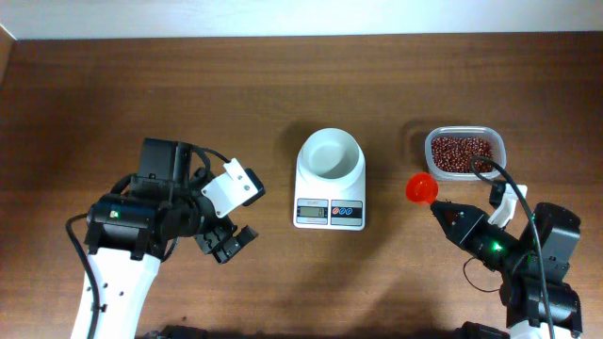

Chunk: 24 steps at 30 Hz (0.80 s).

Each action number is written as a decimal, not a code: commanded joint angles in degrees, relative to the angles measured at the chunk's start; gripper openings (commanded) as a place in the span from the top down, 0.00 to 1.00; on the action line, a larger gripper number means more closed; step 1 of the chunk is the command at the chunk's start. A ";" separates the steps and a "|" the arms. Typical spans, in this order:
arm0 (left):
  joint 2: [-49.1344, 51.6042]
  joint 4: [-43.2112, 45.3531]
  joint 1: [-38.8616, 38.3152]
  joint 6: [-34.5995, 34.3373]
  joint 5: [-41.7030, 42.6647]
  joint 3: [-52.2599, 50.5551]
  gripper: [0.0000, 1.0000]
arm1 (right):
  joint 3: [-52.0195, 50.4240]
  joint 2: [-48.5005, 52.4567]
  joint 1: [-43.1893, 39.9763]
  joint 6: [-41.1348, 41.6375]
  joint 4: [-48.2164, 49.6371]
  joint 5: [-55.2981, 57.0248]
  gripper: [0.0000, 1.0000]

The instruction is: Scoop and weigh 50g on scale

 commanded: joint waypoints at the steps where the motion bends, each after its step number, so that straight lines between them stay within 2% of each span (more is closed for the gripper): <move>1: -0.52 0.17 0.31 1.36 1.42 1.53 0.01 | 1.29 -0.07 -0.39 -0.68 0.00 -1.14 0.96; 24: -0.50 1.16 0.28 1.42 3.93 1.51 0.01 | 1.29 -0.07 -0.39 -0.68 -0.02 -1.14 0.96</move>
